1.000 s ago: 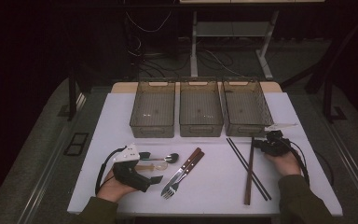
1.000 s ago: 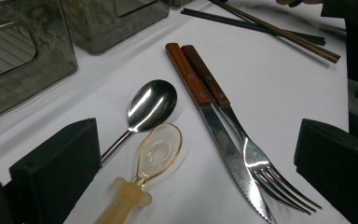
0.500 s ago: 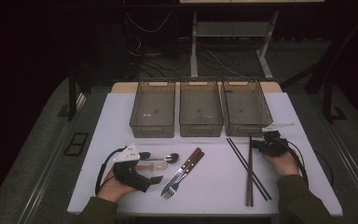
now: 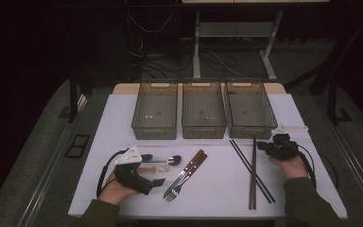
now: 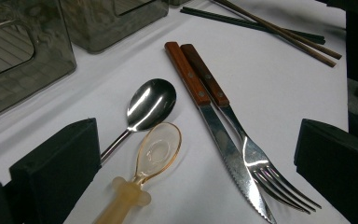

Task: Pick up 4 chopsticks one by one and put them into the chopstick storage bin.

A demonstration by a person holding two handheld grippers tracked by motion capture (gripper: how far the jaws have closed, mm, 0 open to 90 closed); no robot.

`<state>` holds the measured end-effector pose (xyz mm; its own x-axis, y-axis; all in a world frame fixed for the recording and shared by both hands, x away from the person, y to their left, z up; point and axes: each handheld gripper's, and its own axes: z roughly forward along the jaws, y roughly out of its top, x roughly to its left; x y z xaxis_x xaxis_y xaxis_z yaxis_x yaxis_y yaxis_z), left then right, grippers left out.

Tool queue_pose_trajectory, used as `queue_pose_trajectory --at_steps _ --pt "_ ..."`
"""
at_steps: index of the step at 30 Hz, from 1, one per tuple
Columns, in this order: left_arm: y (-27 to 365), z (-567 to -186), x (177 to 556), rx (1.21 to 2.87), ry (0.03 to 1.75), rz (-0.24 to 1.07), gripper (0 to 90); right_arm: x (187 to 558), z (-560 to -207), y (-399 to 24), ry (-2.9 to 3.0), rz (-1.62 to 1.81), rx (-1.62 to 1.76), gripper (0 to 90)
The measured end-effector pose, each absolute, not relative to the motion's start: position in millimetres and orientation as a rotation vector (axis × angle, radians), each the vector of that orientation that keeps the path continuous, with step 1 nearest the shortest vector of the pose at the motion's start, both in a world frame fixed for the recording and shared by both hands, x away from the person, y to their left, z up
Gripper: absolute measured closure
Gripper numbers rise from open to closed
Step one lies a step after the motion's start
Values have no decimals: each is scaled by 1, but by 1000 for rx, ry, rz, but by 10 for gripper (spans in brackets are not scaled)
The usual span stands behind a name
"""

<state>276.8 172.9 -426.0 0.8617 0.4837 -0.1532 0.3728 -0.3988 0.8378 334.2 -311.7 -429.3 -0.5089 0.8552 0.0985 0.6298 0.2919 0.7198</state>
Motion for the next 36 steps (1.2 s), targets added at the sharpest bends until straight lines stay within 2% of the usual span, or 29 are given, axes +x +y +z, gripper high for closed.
queue_pose_trajectory --at_steps 8,21,36 --pt "172 -426 277 2033 623 139 0 296 -417 -296 2377 1104 1217 899" --pt "172 -427 277 2035 626 141 0 241 -427 -277 2571 1070 1070 898" --pt "171 -427 277 2039 626 139 0 244 -438 -263 2653 983 1031 899"
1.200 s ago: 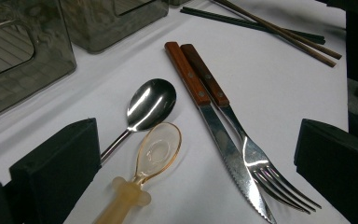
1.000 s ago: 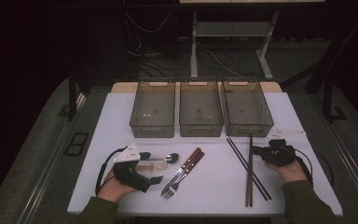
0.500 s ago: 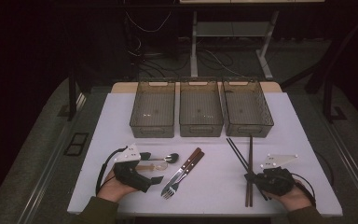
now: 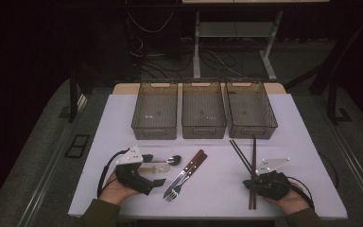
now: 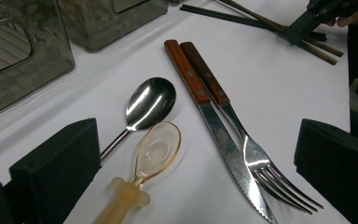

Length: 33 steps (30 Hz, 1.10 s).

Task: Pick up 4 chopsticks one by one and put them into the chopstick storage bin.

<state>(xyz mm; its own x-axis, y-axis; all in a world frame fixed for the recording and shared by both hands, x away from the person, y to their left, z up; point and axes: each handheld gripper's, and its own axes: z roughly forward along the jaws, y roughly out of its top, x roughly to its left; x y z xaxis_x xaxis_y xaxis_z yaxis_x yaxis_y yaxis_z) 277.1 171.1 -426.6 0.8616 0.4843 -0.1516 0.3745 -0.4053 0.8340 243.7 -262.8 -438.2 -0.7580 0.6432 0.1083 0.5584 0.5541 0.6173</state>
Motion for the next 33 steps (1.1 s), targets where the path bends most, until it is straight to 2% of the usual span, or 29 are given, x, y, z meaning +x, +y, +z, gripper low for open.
queue_pose_trajectory --at_steps 33 --pt "172 -426 277 2034 624 142 0 243 -437 -273 2638 936 1066 899"
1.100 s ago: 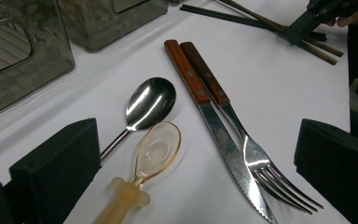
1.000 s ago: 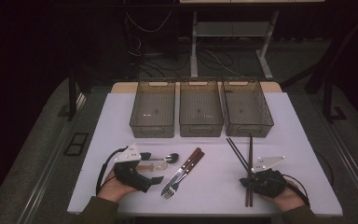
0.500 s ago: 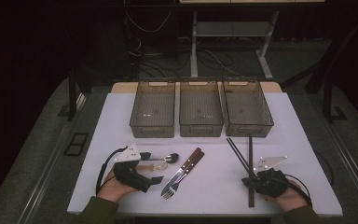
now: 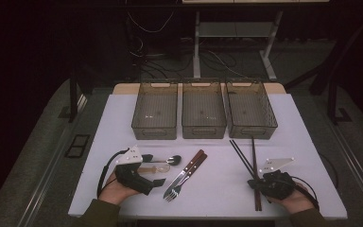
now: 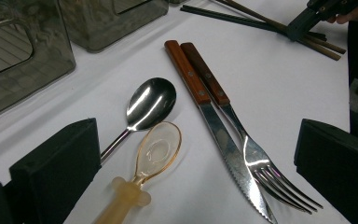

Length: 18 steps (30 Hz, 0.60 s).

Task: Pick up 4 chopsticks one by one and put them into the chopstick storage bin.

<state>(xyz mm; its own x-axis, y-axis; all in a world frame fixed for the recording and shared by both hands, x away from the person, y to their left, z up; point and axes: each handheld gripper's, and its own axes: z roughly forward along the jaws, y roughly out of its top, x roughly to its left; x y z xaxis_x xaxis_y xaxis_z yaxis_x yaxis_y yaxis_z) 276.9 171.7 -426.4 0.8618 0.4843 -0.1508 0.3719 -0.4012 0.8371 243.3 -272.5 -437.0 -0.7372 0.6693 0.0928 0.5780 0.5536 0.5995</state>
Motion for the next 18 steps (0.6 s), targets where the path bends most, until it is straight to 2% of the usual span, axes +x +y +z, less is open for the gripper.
queue_pose_trajectory --at_steps 18 --pt "172 -426 277 2035 623 144 0 244 -434 -278 2617 933 1088 899"
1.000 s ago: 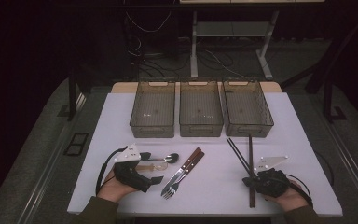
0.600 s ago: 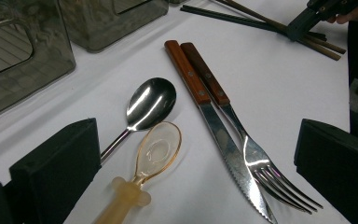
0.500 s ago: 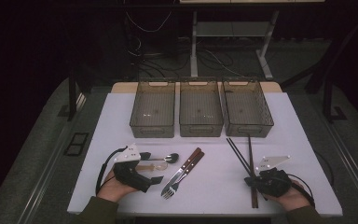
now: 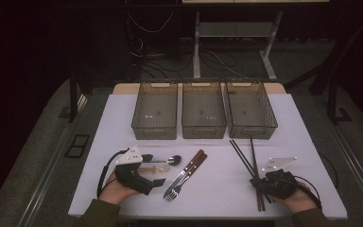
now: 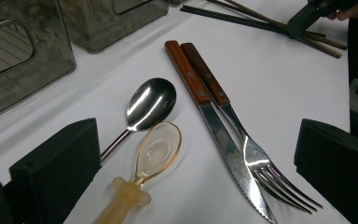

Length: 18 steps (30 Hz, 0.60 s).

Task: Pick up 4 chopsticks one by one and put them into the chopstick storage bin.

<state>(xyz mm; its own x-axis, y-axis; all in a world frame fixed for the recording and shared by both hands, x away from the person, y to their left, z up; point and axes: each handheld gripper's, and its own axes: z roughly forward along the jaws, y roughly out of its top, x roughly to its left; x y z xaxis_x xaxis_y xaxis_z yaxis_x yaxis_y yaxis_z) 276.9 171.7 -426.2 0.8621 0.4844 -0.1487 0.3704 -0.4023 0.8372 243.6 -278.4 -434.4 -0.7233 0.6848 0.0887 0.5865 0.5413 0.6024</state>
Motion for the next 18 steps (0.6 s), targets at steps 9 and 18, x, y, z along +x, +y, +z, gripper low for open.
queue_pose_trajectory --at_steps 9,18 --pt "172 -426 277 2035 622 144 0 244 -433 -282 2610 928 1091 899" --pt "172 -426 277 2035 622 144 0 245 -433 -285 2598 919 1101 899"
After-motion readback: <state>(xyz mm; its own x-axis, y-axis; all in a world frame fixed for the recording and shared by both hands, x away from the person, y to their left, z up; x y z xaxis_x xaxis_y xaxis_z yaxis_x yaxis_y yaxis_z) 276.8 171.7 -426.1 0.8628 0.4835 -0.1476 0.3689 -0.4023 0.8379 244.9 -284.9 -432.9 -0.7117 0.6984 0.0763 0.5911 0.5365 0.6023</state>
